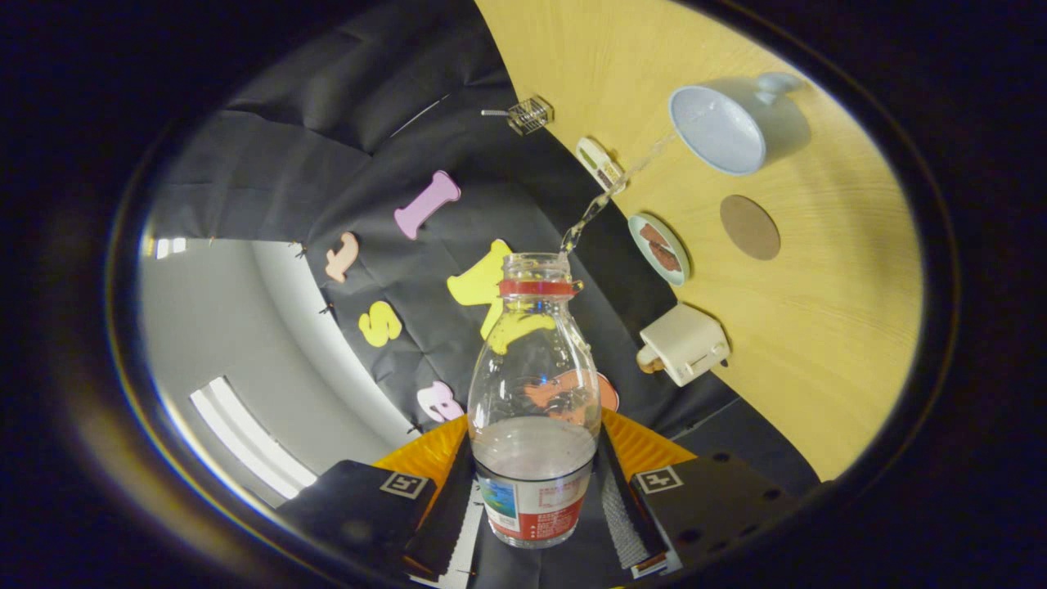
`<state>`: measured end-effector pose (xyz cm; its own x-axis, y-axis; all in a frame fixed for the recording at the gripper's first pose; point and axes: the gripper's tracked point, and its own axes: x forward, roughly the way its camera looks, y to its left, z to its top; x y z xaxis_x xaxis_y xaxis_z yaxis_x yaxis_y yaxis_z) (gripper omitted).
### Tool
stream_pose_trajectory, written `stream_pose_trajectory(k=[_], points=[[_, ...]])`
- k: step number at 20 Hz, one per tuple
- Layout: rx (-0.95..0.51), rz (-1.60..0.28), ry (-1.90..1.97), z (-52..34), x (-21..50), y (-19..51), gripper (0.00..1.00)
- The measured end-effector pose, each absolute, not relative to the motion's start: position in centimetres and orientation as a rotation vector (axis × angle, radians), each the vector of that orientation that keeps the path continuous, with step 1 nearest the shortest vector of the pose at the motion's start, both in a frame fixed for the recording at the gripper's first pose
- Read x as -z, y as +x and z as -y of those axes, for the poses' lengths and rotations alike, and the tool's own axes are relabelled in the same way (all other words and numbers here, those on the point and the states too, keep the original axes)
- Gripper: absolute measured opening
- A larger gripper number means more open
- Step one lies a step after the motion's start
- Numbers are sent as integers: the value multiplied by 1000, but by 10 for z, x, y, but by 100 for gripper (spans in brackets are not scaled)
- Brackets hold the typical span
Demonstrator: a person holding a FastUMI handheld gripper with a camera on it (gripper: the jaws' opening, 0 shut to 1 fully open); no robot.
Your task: Take the bottle from table, then pour the juice into the cup, finally place the bottle on the coaster
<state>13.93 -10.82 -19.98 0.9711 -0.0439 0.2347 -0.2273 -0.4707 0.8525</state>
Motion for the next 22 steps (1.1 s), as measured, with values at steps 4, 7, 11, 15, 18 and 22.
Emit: stream_pose_trajectory(k=[4,7,11,15,18,22], points=[[-207,171,2108,112,210,130,77],[-189,183,2149,124,211,127,77],[-179,175,2158,127,217,134,77],[-174,167,2167,127,223,136,77],[-165,155,2166,127,231,142,77],[-149,147,2171,129,245,147,77]])
